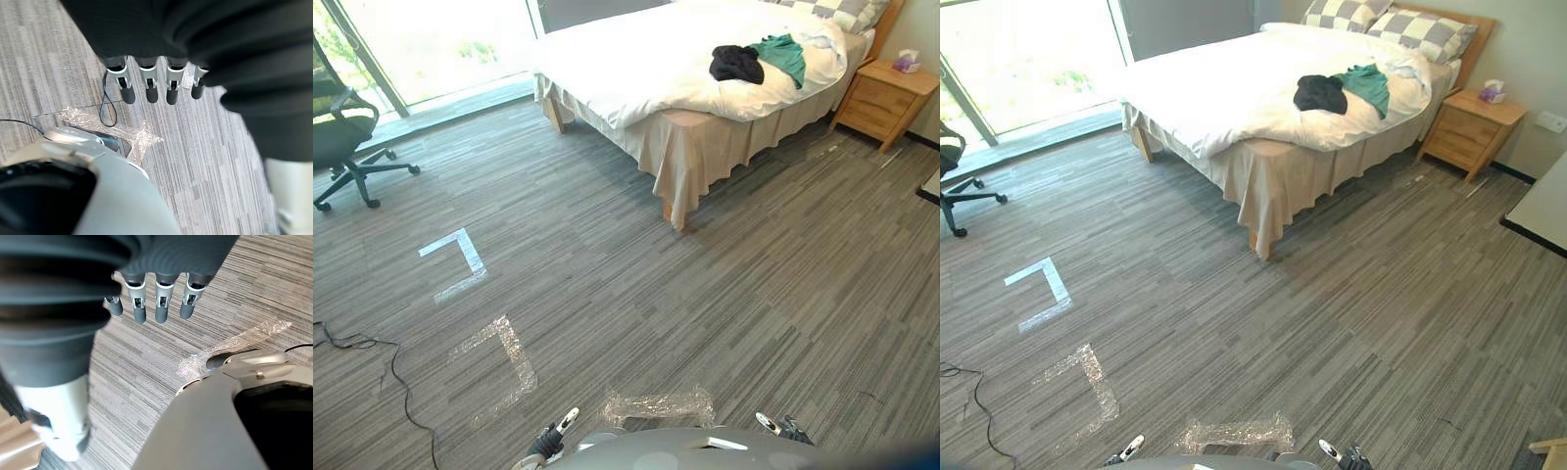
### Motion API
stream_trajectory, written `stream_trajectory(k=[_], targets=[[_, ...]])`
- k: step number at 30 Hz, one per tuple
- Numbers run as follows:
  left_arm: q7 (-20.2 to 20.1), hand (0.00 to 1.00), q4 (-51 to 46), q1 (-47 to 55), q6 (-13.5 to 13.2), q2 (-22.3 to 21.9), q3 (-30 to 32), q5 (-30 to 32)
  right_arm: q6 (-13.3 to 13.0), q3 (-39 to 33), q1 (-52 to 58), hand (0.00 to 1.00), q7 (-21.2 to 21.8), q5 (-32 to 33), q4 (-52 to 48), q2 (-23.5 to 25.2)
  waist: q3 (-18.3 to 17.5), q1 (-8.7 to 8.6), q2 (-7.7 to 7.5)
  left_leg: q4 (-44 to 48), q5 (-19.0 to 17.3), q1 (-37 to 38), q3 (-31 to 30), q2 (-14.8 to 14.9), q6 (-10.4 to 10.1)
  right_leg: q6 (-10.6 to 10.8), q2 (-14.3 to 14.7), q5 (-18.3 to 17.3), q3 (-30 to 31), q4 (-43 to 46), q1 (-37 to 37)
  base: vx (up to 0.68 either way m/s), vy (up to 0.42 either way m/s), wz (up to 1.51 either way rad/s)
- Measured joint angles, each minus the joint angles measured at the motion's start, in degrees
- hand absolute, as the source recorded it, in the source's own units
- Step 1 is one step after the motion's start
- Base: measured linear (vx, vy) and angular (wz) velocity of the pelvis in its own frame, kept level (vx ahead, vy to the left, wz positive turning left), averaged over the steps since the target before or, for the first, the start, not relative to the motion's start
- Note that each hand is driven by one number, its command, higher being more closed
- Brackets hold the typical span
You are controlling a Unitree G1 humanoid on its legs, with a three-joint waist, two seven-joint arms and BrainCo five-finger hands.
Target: Tidy the bed and pick cloth on bed and put in laundry
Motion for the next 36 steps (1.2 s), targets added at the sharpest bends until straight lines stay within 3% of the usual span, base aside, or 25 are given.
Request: stream_trajectory(k=[8,13,22,25,26,28,29,31,33,34,36], targets=[[-0.85,0.0,0.01,-0.39,0.07,-0.01,0.0,1.28,0.12,-1.1,-1.27,0.0,-0.04,0.01,0.44,0.17,0.67,0.08,0.06,-0.97,-0.51,2.65,1.65,0.1,-0.95,1.01,0.44,1.47,0.02,-4.45,3.81,0.09,0.011,-0.07],[-0.84,0.0,0.01,-0.78,1.48,0.1,-0.02,1.53,0.16,-1.1,-2.16,0.0,-0.18,0.21,0.34,0.3,0.76,0.17,0.06,-1.36,-0.66,3.1,2.79,0.13,-1.19,2.23,0.44,1.26,0.11,-4.87,3.98,0.01,-0.011,-0.08],[-1.31,0.0,-0.07,-1.79,1.63,0.3,-0.34,6.74,0.3,-1.1,-2.55,0.0,-2.06,2.7,0.18,0.56,2.23,0.13,0.16,-1.44,-1.83,4.02,6.03,0.99,-2.02,1.83,1.34,1.09,3.14,-4.11,3.23,-0.03,-0.027,-0.19],[-1.75,0.0,-0.1,-2.44,1.91,0.9,-1.29,7.47,0.48,-1.09,-2.66,0.0,-3.51,5.44,-0.62,1.05,3.74,0.13,0.1,0.75,-3.47,3.55,8.35,2.26,-1.72,0.24,2.01,-2.95,4.6,3.0,-0.55,-0.05,-0.06,-0.4],[-1.73,0.0,-0.13,-2.64,2.35,1.39,-1.75,7.46,0.95,-1.18,-2.64,0.0,-3.99,6.7,-1.38,1.48,4.11,0.04,-0.09,2.25,-4.16,2.37,10.22,2.5,-1.03,0.09,0.66,-7.97,2.34,11.19,-5.32,-0.05,-0.05,-0.44],[-1.66,0.0,-0.11,-3.05,2.44,2.57,-1.84,7.38,1.54,-1.27,-2.9,0.0,-4.54,7.45,-1.45,2.26,5.11,0.13,-1.69,3.96,-5.28,2.09,13.74,2.4,-0.62,2.06,-4.23,-11.98,-4.86,21.67,-10.64,-0.03,-0.054,-0.81],[-1.66,0.0,-0.07,-2.81,2.49,3.42,-2.29,7.25,2.15,-1.23,-2.88,0.0,-4.65,7.45,-1.26,2.81,5.72,0.12,-2.94,5.23,-6.22,2.2,15.86,2.67,-1.32,1.47,-6.24,-13.39,-9.57,26.04,-12.81,0.03,-0.09,-0.93],[-1.68,0.0,0.09,-3.03,2.72,3.93,-2.96,7.12,3.39,-1.36,-2.84,0.0,-4.65,7.62,-0.92,3.18,6.41,-0.08,-3.72,6.82,-7.41,3.23,18.15,4.0,-2.62,0.23,-6.21,-13.38,-12.25,27.27,-13.14,0.17,-0.154,-0.76],[-1.75,0.0,0.02,-4.93,2.95,2.63,-3.37,6.39,4.02,-2.01,-2.89,0.0,-4.34,7.91,-1.25,1.88,9.04,-1.47,-0.55,6.56,-7.9,5.25,18.76,7.25,-3.2,4.17,-5.7,-11.28,-13.88,35.19,-15.99,0.14,-0.155,-0.4],[-1.77,0.0,0.12,-6.63,2.95,1.9,-3.36,4.47,4.63,-2.52,-2.52,0.0,-4.12,7.89,-1.37,1.19,10.64,-2.38,1.04,6.42,-8.74,6.64,19.29,9.41,-3.81,2.18,-5.62,-14.18,-12.88,36.68,-18.49,0.09,-0.149,-0.26],[-2.04,0.0,0.2,-7.33,2.85,1.25,-2.93,1.98,4.8,-3.03,-2.16,0.0,-3.49,7.53,-1.33,1.05,11.52,-2.64,2.24,6.78,-10.63,9.04,20.25,12.54,-6.04,3.4,-6.35,-11.66,-8.57,32.75,-24.33,0.2,-0.237,-0.35]])
